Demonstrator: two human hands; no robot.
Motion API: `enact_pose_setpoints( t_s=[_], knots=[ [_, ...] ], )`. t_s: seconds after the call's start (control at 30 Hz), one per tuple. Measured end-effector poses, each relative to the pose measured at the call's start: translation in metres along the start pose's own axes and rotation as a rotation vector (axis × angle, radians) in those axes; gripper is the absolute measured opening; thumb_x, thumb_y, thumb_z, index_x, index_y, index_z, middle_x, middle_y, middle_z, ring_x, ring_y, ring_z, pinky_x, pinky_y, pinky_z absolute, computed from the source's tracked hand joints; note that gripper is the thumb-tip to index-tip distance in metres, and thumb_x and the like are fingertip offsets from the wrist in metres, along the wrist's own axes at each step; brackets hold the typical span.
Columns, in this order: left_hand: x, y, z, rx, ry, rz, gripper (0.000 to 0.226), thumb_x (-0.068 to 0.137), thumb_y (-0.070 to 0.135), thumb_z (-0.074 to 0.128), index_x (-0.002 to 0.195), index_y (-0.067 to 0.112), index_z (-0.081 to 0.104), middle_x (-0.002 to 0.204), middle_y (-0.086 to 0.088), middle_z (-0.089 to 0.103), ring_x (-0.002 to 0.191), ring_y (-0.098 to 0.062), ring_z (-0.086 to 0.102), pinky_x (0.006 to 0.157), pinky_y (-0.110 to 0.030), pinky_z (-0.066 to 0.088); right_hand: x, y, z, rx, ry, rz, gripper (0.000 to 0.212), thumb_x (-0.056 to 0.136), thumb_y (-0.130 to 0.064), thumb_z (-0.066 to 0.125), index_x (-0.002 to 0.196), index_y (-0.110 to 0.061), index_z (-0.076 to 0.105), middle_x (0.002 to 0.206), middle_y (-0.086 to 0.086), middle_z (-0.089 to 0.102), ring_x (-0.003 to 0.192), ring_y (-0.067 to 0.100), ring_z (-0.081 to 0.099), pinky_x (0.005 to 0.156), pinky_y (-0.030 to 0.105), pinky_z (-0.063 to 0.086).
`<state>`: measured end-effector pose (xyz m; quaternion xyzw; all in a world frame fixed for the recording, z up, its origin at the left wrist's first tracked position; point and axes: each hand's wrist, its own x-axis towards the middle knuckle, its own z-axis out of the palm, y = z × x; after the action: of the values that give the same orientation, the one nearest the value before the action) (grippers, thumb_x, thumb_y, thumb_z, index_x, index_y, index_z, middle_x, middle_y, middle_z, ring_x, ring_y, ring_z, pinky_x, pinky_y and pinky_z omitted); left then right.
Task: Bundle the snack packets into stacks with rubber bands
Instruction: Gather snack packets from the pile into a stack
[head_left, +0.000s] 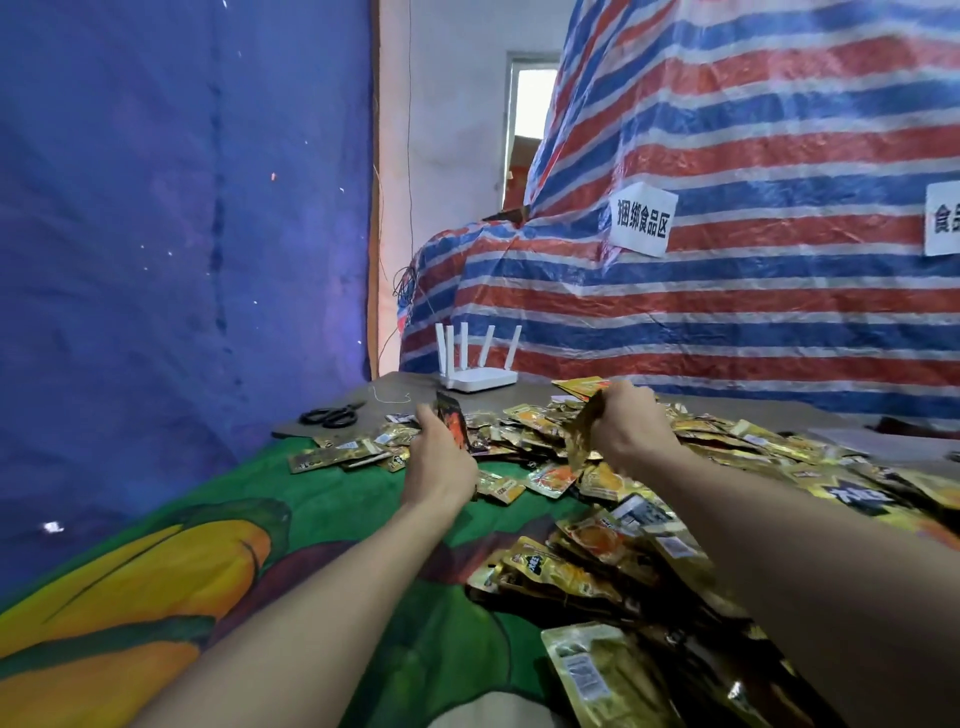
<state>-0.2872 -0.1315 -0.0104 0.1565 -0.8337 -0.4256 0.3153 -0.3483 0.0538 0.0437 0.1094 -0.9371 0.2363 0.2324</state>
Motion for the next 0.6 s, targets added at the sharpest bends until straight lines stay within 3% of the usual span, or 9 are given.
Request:
enact_pose_setpoints(
  t_s=[0.07, 0.17, 0.23, 0.27, 0.33, 0.37, 0.43, 0.5, 0.6],
  knots=[
    [-0.007, 0.001, -0.008, -0.11, 0.032, -0.022, 0.064, 0.093, -0.007, 0.049, 0.144, 0.018, 0.018, 0.09, -0.004, 0.055, 0.062, -0.018, 0.054, 0.047, -0.032, 0.044, -0.006, -0.006, -0.01, 0.151, 0.022, 0.033, 0.017, 0.086, 0.003, 0.053, 0.08, -0.003, 0.068, 0.078, 0.013, 0.069, 0.07, 0.03, 0.067, 0.062, 0.041, 0.061],
    [-0.022, 0.005, -0.02, -0.234, 0.075, 0.044, 0.096, 0.089, -0.013, 0.052, 0.155, 0.037, 0.005, 0.131, 0.002, 0.048, 0.059, -0.012, 0.055, 0.04, -0.023, 0.042, -0.019, -0.017, -0.021, 0.336, 0.095, 0.107, 0.022, 0.083, -0.001, 0.049, 0.07, -0.001, 0.066, 0.07, 0.014, 0.068, 0.061, 0.026, 0.061, 0.054, 0.035, 0.055],
    [-0.034, 0.006, -0.028, -0.269, 0.067, 0.121, 0.098, 0.087, -0.015, 0.051, 0.155, 0.045, 0.012, 0.155, 0.01, 0.03, 0.062, 0.0, 0.057, 0.039, -0.012, 0.04, -0.032, -0.026, -0.028, 0.452, 0.145, 0.162, 0.019, 0.082, -0.005, 0.049, 0.07, 0.0, 0.063, 0.07, 0.013, 0.063, 0.062, 0.027, 0.055, 0.055, 0.036, 0.05],
    [-0.042, 0.008, -0.035, -0.287, 0.051, 0.141, 0.089, 0.088, -0.014, 0.051, 0.153, 0.043, 0.028, 0.155, 0.013, 0.029, 0.067, 0.008, 0.056, 0.042, -0.009, 0.042, -0.042, -0.033, -0.034, 0.493, 0.144, 0.19, 0.017, 0.081, -0.006, 0.05, 0.072, -0.001, 0.063, 0.069, 0.012, 0.06, 0.061, 0.025, 0.052, 0.055, 0.033, 0.045],
    [-0.053, 0.007, -0.04, -0.299, 0.006, 0.134, 0.053, 0.09, -0.01, 0.048, 0.125, 0.026, 0.066, 0.143, 0.003, 0.054, 0.072, 0.009, 0.054, 0.048, -0.006, 0.041, -0.053, -0.041, -0.032, 0.554, 0.078, 0.237, 0.013, 0.084, -0.007, 0.05, 0.075, -0.005, 0.059, 0.069, 0.01, 0.057, 0.063, 0.021, 0.049, 0.055, 0.029, 0.041],
    [-0.061, 0.009, -0.046, -0.302, -0.018, 0.108, 0.041, 0.092, -0.009, 0.047, 0.106, 0.019, 0.074, 0.126, -0.001, 0.066, 0.07, 0.006, 0.053, 0.048, -0.004, 0.04, -0.061, -0.045, -0.033, 0.571, 0.03, 0.25, 0.011, 0.085, -0.007, 0.05, 0.076, -0.007, 0.057, 0.071, 0.011, 0.058, 0.066, 0.022, 0.051, 0.058, 0.031, 0.043],
    [-0.081, 0.008, -0.057, -0.317, -0.041, 0.064, 0.035, 0.096, -0.001, 0.045, 0.087, 0.017, 0.073, 0.099, 0.001, 0.069, 0.071, 0.005, 0.052, 0.051, -0.001, 0.039, -0.08, -0.053, -0.036, 0.577, -0.052, 0.27, 0.009, 0.084, -0.007, 0.05, 0.075, -0.01, 0.052, 0.073, 0.011, 0.056, 0.068, 0.024, 0.048, 0.063, 0.035, 0.041],
    [-0.105, 0.004, -0.067, -0.334, -0.072, 0.024, 0.032, 0.1, 0.021, 0.044, 0.079, 0.017, 0.068, 0.08, 0.0, 0.065, 0.064, -0.004, 0.052, 0.051, -0.007, 0.04, -0.101, -0.061, -0.039, 0.606, -0.099, 0.287, 0.013, 0.084, -0.005, 0.048, 0.073, -0.012, 0.045, 0.07, 0.008, 0.047, 0.067, 0.021, 0.041, 0.062, 0.034, 0.033],
    [-0.137, -0.005, -0.076, -0.307, -0.064, -0.026, 0.058, 0.096, 0.061, 0.047, 0.058, 0.018, 0.053, 0.054, 0.003, 0.05, 0.05, -0.01, 0.043, 0.054, -0.028, 0.034, -0.143, -0.072, -0.042, 0.71, -0.115, 0.269, 0.024, 0.082, -0.001, 0.048, 0.063, -0.015, 0.043, 0.059, 0.003, 0.041, 0.06, 0.018, 0.036, 0.058, 0.03, 0.028]
  ],
)
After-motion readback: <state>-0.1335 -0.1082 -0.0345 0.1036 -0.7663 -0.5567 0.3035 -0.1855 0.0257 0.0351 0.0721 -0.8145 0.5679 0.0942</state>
